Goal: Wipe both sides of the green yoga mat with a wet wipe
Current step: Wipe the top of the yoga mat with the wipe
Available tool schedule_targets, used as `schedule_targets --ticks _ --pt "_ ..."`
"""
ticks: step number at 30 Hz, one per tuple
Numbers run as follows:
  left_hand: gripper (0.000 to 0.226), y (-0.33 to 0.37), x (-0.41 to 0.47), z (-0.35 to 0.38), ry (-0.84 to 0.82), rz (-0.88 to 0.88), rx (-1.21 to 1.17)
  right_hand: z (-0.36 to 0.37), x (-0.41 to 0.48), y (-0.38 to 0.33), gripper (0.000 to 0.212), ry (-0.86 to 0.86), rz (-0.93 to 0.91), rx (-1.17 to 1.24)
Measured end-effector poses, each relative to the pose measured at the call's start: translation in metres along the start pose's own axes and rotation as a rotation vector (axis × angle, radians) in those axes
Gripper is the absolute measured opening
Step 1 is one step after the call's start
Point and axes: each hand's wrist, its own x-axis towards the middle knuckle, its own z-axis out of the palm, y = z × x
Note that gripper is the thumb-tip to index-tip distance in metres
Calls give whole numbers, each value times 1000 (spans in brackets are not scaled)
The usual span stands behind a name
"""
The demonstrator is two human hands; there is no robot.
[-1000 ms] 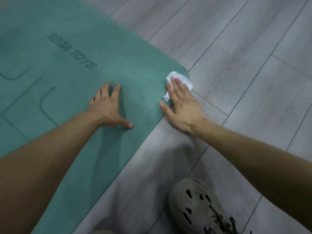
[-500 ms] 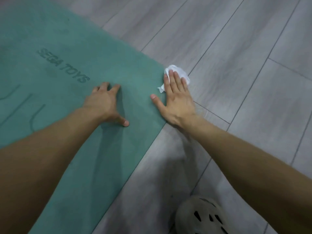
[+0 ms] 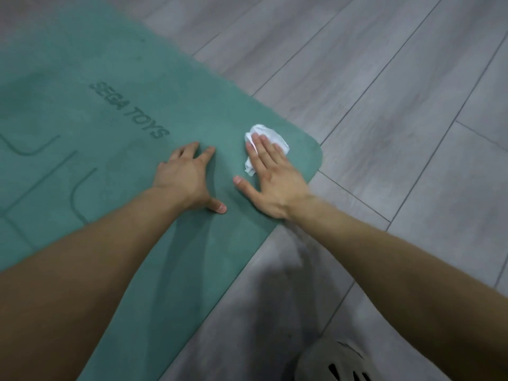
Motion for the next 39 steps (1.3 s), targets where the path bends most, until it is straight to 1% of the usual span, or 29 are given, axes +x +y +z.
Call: schedule_targets --ticks 2,5,8,10,12,15,17,20,22,25,29,32,33,35,37,39 --pt "151 -2 -3 2 -1 3 -18 1 -23 5 87 -10 -72 -2" --pt "148 -4 -4 3 -3 13 -23 -6 -46 34 83 -22 -100 -32" --pt "148 -4 -4 3 1 5 -21 -12 -22 47 87 7 34 -21" --pt "149 -4 -4 2 4 8 -19 -14 15 36 93 21 140 17" --pt "148 -4 -5 2 11 4 -16 -10 46 22 96 21 180 17" --pt "148 -6 -4 2 27 20 -8 -12 45 22 91 7 136 0" --pt "148 -7 -4 1 31 35 -6 -16 23 33 86 -23 101 14" --pt "146 -11 -1 -4 27 60 6 -17 -17 40 85 -16 70 -4" --pt "138 -18 2 -6 34 86 25 -14 -28 43 84 -10 65 -16" --pt "117 -29 7 -8 34 151 70 -18 11 34 86 -24 79 -10" --pt "109 -35 12 -14 12 191 93 -20 90 10 84 -53 70 9" --pt "99 -42 21 -23 36 181 37 -19 89 11 81 -35 42 12" --pt "101 -45 25 -27 63 142 37 -18 78 16 80 -33 25 21" --pt "118 -55 34 -33 97 -5 33 -17 50 23 79 -17 -3 30" --pt "139 -65 42 -36 53 -155 -6 -17 24 29 79 -7 -18 31" --pt "152 -73 51 -32 -20 -196 -43 -13 14 31 80 -4 -20 16"
